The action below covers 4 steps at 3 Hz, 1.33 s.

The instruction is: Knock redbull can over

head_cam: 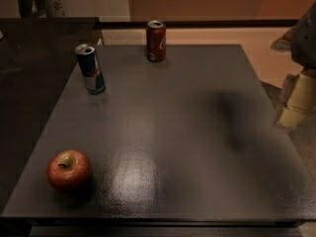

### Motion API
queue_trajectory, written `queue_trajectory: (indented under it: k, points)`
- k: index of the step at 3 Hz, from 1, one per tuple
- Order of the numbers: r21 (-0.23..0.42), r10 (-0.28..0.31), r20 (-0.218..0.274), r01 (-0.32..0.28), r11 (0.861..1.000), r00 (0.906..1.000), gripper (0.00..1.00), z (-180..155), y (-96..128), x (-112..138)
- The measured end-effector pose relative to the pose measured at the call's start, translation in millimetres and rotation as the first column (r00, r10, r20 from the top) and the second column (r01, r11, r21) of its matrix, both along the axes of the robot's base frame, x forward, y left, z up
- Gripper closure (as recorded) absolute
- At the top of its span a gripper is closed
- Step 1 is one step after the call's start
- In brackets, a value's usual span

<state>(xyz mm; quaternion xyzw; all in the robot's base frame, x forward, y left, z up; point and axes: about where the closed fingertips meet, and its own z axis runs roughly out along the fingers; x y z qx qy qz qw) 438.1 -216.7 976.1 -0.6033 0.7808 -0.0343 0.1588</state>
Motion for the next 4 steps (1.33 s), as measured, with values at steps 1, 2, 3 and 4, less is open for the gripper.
queue_trajectory:
  k: [1,2,3,4]
  points:
    - [0.000,0.000,0.000,0.000,1.000,1.0000,0.00,0,0,0]
    - [0.008,0.022,0.004,-0.022,1.000,0.9998,0.00,2,6,2]
    - [0.052,0.060,0.009,-0.061,0.997,0.9981,0.00,-2,27,10]
    - [0.127,0.108,0.024,-0.110,0.986,0.9939,0.00,-9,62,26]
